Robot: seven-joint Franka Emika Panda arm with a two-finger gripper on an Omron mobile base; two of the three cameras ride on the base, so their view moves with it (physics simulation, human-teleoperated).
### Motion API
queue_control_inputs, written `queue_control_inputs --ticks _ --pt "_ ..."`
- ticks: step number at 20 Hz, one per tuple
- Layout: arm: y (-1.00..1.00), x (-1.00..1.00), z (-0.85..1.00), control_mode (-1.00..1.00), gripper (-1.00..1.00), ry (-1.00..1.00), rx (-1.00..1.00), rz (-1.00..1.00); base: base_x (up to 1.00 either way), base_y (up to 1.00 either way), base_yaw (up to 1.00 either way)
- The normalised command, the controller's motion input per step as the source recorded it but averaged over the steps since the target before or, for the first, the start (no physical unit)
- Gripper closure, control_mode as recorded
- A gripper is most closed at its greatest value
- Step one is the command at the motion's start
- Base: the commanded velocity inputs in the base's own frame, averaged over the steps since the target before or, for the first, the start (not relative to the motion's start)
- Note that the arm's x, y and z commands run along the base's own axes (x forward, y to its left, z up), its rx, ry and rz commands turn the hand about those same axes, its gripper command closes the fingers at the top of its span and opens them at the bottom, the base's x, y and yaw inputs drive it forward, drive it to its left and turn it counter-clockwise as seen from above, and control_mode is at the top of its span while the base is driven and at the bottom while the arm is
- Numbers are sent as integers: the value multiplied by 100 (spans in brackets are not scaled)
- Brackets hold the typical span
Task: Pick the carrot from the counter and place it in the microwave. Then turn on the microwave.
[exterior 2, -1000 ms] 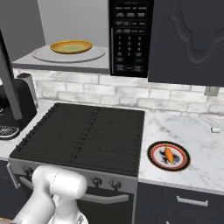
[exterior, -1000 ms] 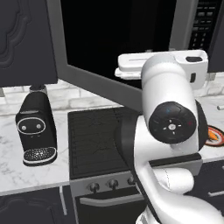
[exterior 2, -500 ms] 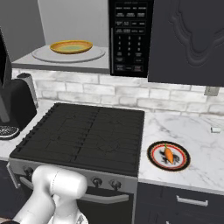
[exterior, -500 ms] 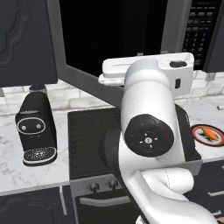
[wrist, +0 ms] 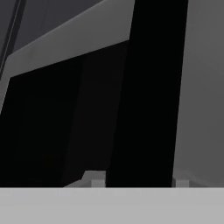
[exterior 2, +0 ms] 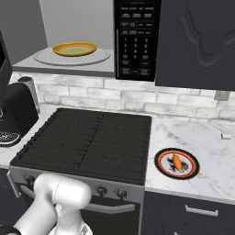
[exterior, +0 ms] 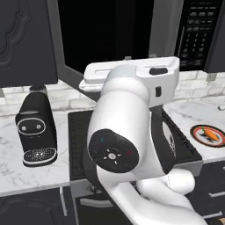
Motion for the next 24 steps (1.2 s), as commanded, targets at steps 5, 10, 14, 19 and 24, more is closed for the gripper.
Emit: queue_control_inputs --ticks 5,10,14,19,24 --pt "40 6 0 -100 100 0 0 -7 0 0 0" --pt "31 11 0 -100 100 0 0 -8 0 0 0" --pt "12 2 0 -100 100 0 0 -3 0 0 0" --pt "0 0 0 -100 -100 0 0 0 0 0 0" --pt "0 0 0 -100 -100 0 0 0 0 0 0"
